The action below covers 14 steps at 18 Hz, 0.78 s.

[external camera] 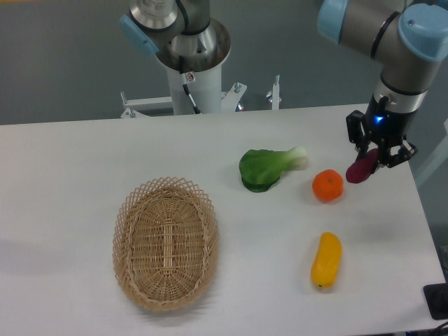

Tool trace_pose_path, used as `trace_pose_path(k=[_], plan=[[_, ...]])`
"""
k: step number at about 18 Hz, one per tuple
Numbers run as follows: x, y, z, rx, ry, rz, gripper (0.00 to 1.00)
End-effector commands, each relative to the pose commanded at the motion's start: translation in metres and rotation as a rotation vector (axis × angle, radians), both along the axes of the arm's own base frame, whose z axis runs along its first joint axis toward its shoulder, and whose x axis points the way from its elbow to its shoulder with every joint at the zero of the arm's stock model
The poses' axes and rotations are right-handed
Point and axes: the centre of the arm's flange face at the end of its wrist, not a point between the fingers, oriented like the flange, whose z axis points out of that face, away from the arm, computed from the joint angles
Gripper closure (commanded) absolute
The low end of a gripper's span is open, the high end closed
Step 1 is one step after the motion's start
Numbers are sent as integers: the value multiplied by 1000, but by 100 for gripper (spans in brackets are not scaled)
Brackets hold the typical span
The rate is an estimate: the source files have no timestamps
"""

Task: Place the sweet potato in the basket
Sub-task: 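Lift the purple sweet potato held in the gripper off the table, then carry the sweet potato over the wicker basket and lower it inside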

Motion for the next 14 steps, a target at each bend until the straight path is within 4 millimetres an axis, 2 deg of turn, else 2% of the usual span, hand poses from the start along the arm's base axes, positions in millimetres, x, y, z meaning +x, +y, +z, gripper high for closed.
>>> trace_pose_path(k=[4,6,8,11,14], plan=[[6,9,-1,14,-7,0,66],[15,9,7,27,-4,-5,66],[24,14,6,34,-15,8,66],[52,46,3,44,-44,63,66],[90,84,-7,49,-62,101,66]])
